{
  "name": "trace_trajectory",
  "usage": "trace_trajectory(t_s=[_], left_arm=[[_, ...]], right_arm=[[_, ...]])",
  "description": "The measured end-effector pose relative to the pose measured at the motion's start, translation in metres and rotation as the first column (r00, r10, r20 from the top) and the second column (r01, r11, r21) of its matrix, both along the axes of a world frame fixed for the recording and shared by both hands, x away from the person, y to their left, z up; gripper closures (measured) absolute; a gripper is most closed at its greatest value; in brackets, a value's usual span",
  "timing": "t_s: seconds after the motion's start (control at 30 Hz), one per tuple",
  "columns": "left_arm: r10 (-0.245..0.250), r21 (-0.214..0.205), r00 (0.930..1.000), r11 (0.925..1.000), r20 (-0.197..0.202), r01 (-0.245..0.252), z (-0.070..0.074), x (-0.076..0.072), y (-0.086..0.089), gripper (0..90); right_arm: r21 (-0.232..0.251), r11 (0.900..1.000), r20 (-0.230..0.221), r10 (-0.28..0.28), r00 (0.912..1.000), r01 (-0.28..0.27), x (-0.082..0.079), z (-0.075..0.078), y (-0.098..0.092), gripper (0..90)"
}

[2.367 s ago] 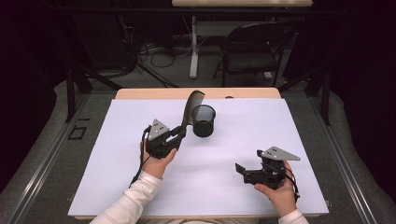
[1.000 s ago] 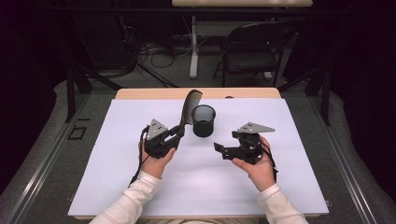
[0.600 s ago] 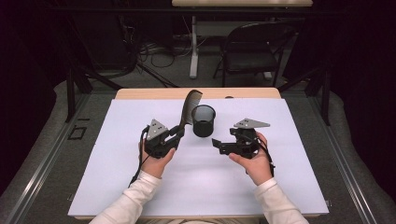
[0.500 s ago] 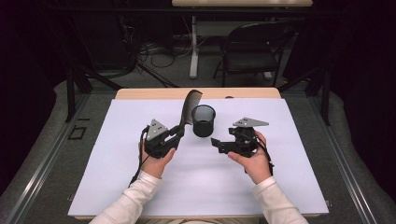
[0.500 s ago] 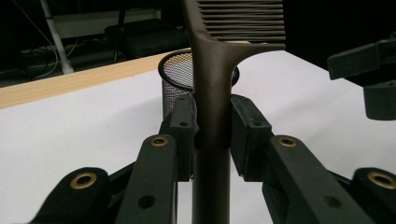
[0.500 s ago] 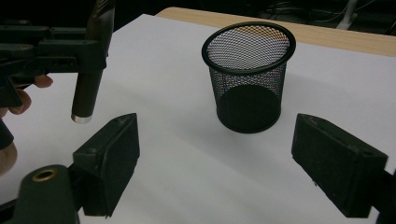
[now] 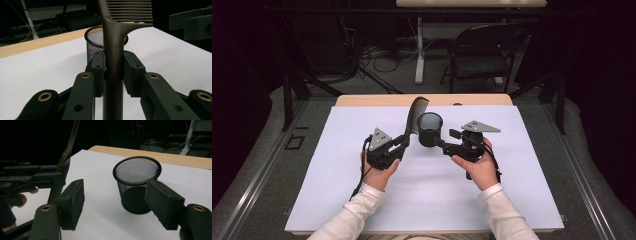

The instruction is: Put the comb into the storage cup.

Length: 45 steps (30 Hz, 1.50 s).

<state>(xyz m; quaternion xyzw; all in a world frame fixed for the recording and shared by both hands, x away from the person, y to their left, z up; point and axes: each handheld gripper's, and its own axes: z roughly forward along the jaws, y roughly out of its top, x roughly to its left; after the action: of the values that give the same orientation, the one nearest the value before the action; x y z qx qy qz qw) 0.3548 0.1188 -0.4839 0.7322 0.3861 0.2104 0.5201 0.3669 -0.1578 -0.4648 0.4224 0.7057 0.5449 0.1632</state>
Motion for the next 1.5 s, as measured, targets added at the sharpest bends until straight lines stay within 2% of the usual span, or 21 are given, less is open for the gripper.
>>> trace_trajectory(t_s=[0.17,0.3,0.43,0.53,0.83,1.17,1.5], left_arm=[[-0.001,0.000,1.0000,1.0000,0.002,0.001,0.000,0.000,0.000,72.4],[-0.007,0.005,1.0000,1.0000,0.001,0.007,-0.001,0.000,0.000,72.4],[-0.012,0.005,0.9999,0.9999,0.005,0.012,-0.001,-0.001,-0.002,72.4],[-0.015,0.008,0.9999,0.9999,0.006,0.014,-0.002,-0.002,-0.003,72.4],[-0.020,0.018,0.9998,0.9996,0.008,0.019,-0.003,-0.003,-0.003,72.4],[-0.027,0.034,0.9996,0.9991,0.009,0.027,-0.006,-0.005,-0.007,72.4],[-0.052,0.063,0.9986,0.9967,0.008,0.051,-0.010,-0.009,-0.013,72.4]], right_arm=[[-0.012,0.9999,-0.044,0.003,0.9990,-0.004,0.000,-0.002,-0.003,34.5],[-0.003,1.0000,-0.074,0.008,0.9973,-0.009,0.000,-0.005,-0.005,36.6],[-0.016,0.9998,-0.087,0.014,0.9961,-0.015,0.000,-0.007,-0.006,36.3],[-0.013,0.9997,-0.075,0.021,0.9970,-0.022,-0.001,-0.006,-0.007,36.9],[0.000,0.9991,-0.139,0.041,0.9895,-0.042,-0.001,-0.007,-0.007,38.0],[0.066,0.9960,-0.158,0.070,0.9849,-0.061,-0.003,-0.005,-0.008,41.1],[0.161,0.9844,-0.199,0.101,0.9747,-0.069,-0.004,-0.001,-0.010,45.0]])
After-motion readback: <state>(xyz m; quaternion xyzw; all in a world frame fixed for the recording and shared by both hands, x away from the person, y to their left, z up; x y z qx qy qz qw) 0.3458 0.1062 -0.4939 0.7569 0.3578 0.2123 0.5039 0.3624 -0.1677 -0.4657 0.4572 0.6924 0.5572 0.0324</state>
